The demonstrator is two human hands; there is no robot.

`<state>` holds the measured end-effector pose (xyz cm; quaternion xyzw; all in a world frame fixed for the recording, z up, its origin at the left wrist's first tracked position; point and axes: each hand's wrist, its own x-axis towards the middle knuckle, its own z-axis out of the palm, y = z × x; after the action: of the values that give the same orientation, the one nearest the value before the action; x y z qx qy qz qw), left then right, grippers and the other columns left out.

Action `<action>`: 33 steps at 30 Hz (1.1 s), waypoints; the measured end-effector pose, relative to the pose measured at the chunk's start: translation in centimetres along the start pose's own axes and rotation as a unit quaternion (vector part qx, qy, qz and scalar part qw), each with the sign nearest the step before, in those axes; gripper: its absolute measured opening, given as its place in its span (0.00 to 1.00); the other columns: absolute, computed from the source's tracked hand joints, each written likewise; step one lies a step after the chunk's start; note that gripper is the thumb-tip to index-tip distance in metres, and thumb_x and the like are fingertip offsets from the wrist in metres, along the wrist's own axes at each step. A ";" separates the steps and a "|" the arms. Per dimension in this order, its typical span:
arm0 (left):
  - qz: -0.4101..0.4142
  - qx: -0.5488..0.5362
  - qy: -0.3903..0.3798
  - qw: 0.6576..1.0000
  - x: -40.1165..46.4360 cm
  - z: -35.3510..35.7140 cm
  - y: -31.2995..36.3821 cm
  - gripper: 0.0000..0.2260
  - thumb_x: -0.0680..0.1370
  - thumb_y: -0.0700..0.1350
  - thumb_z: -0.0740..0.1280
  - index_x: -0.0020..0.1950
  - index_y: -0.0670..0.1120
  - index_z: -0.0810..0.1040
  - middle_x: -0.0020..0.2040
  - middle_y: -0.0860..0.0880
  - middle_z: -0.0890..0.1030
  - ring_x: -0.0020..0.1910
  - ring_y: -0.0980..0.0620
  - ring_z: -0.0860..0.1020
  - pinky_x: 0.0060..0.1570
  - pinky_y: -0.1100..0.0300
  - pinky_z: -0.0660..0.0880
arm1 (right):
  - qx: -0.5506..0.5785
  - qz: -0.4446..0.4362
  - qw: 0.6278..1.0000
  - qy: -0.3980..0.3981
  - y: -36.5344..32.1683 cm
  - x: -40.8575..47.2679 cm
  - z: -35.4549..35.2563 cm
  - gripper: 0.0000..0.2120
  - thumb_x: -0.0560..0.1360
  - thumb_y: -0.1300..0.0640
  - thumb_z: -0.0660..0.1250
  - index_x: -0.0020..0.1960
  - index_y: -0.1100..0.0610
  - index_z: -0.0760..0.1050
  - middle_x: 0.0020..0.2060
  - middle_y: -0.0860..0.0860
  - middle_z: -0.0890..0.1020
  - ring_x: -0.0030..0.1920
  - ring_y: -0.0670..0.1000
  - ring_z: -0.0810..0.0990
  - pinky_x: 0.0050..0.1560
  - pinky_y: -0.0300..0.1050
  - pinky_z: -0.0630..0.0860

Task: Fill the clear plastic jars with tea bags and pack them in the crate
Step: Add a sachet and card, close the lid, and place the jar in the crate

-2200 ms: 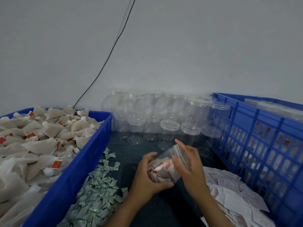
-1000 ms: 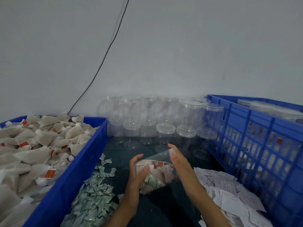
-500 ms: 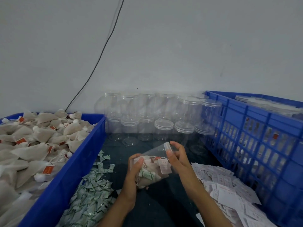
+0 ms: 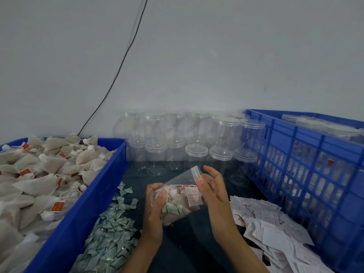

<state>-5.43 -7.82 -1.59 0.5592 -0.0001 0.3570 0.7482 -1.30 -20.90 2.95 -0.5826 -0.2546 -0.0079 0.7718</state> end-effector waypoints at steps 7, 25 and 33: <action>-0.103 -0.087 0.025 0.991 0.0 2.2 0.5 0.30 0.73 0.60 0.58 0.68 0.41 0.69 0.56 0.38 0.81 0.51 0.37 0.80 0.44 0.49 0.76 | 0.086 0.065 0.993 -0.040 0.0 -0.1 1.4 0.50 0.58 0.45 0.80 0.72 0.36 0.55 0.62 0.48 0.78 0.58 0.46 0.80 0.51 0.40 0.79; 0.066 0.161 -0.165 0.971 4.7 8.4 7.5 0.24 0.69 0.48 0.73 0.63 0.57 0.72 0.59 0.55 0.78 0.55 0.60 0.78 0.50 0.64 0.77 | -0.047 0.052 0.997 0.042 -9.3 4.5 -3.5 0.30 0.64 0.64 0.78 0.61 0.53 0.70 0.53 0.52 0.82 0.50 0.50 0.82 0.45 0.46 0.82; 0.093 0.114 -0.208 0.967 8.1 18.6 12.4 0.23 0.68 0.47 0.75 0.61 0.54 0.73 0.56 0.50 0.80 0.52 0.53 0.82 0.50 0.56 0.80 | -0.130 0.009 0.988 0.083 -19.4 8.9 -8.8 0.37 0.64 0.62 0.79 0.67 0.55 0.64 0.60 0.54 0.77 0.59 0.54 0.77 0.59 0.53 0.77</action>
<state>1.42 -17.61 18.96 0.7005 -0.1669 0.2981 0.6266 3.86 -32.50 22.23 -0.6772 -0.1815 -0.0826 0.7083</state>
